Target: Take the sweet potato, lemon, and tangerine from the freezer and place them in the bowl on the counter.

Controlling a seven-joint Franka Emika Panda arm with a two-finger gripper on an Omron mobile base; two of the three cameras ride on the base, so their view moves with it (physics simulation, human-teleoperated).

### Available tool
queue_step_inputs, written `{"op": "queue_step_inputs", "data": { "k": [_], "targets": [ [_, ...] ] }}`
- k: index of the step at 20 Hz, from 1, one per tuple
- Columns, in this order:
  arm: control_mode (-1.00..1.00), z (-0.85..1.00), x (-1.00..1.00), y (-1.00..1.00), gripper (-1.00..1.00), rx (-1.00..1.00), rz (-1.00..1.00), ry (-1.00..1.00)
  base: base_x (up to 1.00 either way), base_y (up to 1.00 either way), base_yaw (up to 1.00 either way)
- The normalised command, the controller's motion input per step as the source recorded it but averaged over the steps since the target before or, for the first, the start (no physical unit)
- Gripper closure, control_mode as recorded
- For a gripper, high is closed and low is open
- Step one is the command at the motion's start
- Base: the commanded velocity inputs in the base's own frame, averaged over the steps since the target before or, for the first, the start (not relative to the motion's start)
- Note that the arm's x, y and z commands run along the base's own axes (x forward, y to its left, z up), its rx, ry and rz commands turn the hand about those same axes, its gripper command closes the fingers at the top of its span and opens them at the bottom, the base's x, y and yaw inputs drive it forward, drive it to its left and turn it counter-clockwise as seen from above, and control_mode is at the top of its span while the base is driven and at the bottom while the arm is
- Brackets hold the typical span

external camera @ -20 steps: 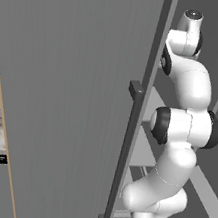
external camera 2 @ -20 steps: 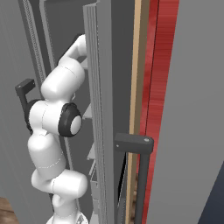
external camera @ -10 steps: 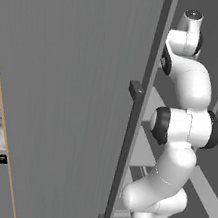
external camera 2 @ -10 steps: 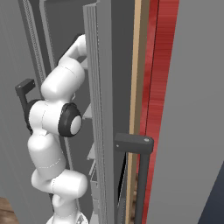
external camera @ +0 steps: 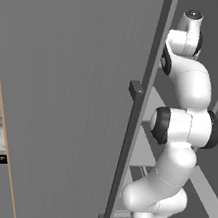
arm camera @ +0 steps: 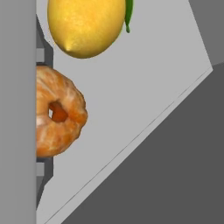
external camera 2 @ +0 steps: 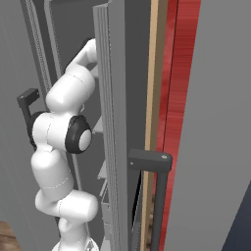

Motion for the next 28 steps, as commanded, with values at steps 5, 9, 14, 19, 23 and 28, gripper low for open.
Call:
{"op": "queue_step_inputs", "data": {
  "k": [5,9,14,19,23,28],
  "targets": [
    [-1.0,0.0,0.0,0.0,1.0,0.0,0.0,0.0,0.0,0.0,0.0],
    [-1.0,0.0,0.0,0.0,1.0,0.0,0.0,0.0,0.0,0.0,0.0],
    [-1.0,0.0,0.0,0.0,1.0,0.0,0.0,0.01,0.0,0.0,0.0],
    [-1.0,0.0,-0.12,0.0,1.0,0.0,0.0,0.0,0.0,0.0,0.0],
    [-1.0,0.0,-0.55,0.0,1.0,0.0,0.02,0.0,0.0,0.0,0.0],
    [-1.0,0.0,-0.7,0.0,1.0,0.0,0.1,0.0,0.0,0.0,0.0]
  ]
}}
